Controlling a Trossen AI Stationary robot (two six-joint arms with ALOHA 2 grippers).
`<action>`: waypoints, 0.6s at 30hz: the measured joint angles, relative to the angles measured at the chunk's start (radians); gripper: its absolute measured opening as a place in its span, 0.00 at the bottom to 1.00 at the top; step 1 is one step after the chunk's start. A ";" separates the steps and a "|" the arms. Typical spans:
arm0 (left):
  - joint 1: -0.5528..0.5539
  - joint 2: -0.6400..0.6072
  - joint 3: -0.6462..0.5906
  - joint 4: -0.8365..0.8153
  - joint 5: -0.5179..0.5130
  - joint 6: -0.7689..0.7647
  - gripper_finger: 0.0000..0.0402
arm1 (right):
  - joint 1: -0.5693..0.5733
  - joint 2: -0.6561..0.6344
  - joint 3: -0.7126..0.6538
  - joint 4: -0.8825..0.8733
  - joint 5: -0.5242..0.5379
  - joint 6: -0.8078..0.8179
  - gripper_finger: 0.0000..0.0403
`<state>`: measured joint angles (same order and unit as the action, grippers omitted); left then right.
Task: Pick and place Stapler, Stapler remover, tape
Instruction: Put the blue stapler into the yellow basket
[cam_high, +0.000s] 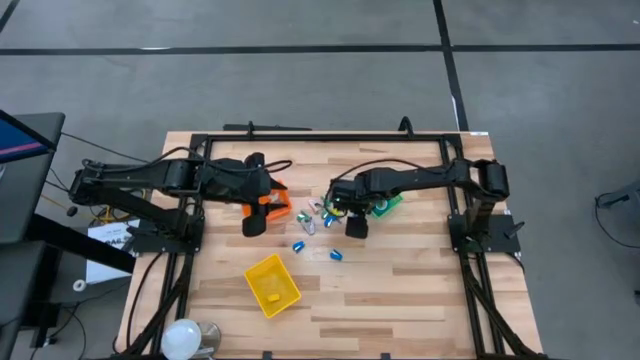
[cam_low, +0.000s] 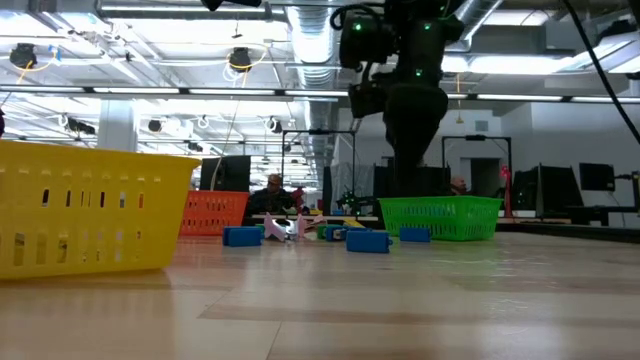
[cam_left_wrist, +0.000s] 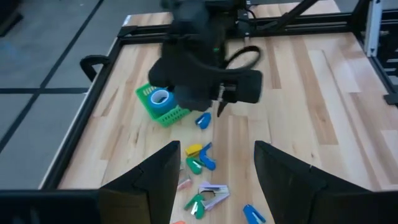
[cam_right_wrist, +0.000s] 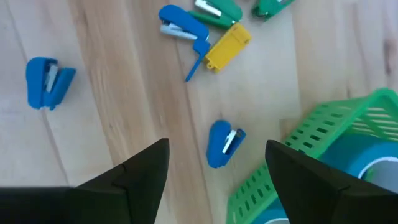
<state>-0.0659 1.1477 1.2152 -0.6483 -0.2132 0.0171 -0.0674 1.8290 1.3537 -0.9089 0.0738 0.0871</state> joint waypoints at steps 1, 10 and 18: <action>0.000 0.000 0.000 0.000 -0.007 0.000 0.49 | 0.009 0.000 0.000 0.003 0.024 0.013 0.64; 0.000 0.000 0.000 0.000 -0.030 0.000 0.49 | 0.085 0.009 -0.001 0.006 0.145 0.034 0.64; 0.000 0.000 0.000 0.000 -0.030 0.000 0.49 | 0.101 0.008 -0.088 0.057 0.178 0.053 0.64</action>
<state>-0.0658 1.1477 1.2152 -0.6479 -0.2428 0.0174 0.0334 1.8370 1.2655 -0.8520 0.2515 0.1396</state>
